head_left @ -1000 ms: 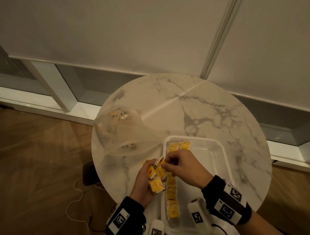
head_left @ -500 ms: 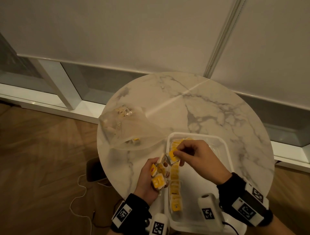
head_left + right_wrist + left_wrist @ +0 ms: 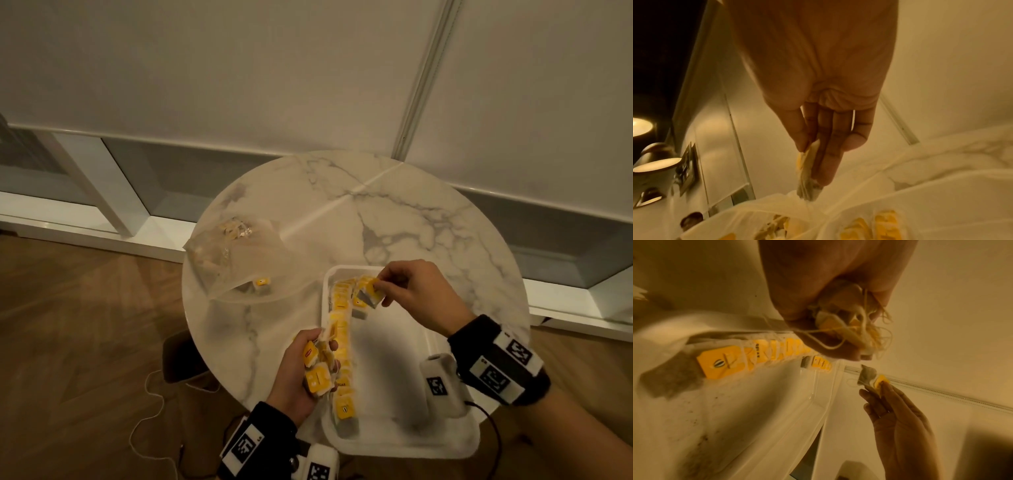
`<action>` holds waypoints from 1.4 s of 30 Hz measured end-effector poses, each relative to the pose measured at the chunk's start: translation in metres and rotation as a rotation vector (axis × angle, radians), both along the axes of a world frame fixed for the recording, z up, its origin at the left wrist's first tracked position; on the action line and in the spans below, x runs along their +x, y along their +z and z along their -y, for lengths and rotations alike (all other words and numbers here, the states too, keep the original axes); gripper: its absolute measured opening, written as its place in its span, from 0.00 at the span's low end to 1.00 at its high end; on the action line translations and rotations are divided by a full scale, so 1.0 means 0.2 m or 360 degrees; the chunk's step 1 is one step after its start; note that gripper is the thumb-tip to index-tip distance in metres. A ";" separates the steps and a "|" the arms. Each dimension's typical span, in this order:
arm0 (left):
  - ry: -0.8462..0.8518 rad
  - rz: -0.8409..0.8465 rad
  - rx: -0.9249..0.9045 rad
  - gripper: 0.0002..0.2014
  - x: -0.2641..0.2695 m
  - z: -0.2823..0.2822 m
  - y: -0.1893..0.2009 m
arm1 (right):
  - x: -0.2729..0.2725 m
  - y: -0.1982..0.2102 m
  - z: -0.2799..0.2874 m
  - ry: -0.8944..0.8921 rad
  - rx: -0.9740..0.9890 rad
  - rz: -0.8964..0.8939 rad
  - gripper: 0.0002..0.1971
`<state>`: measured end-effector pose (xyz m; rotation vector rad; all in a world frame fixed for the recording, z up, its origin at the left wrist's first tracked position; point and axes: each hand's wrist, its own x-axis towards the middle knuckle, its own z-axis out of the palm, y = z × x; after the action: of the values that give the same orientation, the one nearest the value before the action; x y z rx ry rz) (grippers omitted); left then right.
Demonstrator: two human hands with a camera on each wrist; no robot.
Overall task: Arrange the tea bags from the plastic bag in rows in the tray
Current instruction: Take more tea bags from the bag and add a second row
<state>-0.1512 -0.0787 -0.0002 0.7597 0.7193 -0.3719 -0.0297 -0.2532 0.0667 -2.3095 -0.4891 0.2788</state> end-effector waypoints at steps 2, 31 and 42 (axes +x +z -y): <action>-0.0008 0.0020 -0.0004 0.15 -0.01 0.01 -0.01 | 0.02 -0.01 0.02 0.0007 -0.0080 0.0098 0.05; -0.0198 0.0401 0.0267 0.07 -0.02 0.14 0.00 | -0.26 -0.06 0.11 0.0336 0.0355 -0.0500 0.10; -0.0233 0.0383 0.0083 0.07 -0.02 0.15 -0.01 | -0.32 -0.10 0.10 0.0140 0.0552 -0.0371 0.09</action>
<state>-0.1555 -0.1080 -0.0025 0.8925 0.4497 -0.3876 -0.0940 -0.2725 0.0475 -1.8941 -0.4798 0.4618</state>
